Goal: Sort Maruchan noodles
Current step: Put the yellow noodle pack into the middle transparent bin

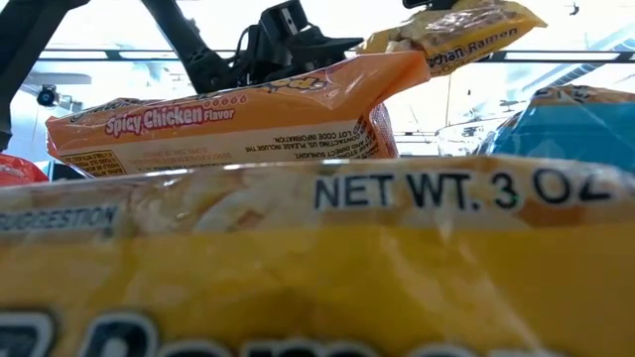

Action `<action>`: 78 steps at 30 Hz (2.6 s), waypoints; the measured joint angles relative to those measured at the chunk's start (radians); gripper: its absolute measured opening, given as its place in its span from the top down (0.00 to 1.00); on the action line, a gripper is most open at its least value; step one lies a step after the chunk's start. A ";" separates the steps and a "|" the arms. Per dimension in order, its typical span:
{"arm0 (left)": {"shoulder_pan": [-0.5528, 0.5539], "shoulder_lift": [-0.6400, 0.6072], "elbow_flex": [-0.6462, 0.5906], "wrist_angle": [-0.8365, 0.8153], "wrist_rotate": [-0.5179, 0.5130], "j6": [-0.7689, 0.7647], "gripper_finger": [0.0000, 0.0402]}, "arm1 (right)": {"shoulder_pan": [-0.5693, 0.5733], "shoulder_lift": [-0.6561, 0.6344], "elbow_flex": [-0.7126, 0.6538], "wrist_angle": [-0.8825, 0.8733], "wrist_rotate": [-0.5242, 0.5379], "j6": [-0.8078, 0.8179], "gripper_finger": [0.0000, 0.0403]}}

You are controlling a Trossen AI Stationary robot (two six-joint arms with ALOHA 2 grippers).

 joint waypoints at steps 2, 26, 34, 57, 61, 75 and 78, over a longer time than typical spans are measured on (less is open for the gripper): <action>0.006 0.000 -0.007 -0.003 0.029 -0.004 0.54 | 0.000 -0.015 0.000 -0.025 0.011 0.008 0.77; 0.014 -0.076 -0.014 0.059 -0.058 -0.105 0.54 | -0.001 -0.106 -0.228 -0.354 0.464 0.091 0.77; 0.022 -0.142 -0.014 0.060 -0.060 -0.101 0.54 | -0.001 -0.200 -0.424 -0.165 0.508 0.173 0.77; 0.033 -0.158 -0.014 0.060 -0.062 -0.107 0.54 | -0.001 -0.402 -0.653 -0.035 0.644 0.184 0.76; 0.033 -0.158 -0.014 0.060 -0.062 -0.108 0.54 | -0.001 -0.401 -0.662 0.001 0.636 0.195 0.76; 0.033 -0.159 -0.014 0.060 -0.059 -0.115 0.54 | 0.000 -0.401 -0.663 -0.009 0.594 0.208 0.66; 0.033 -0.159 -0.014 0.060 -0.059 -0.116 0.54 | 0.000 -0.401 -0.647 -0.050 0.596 0.220 0.62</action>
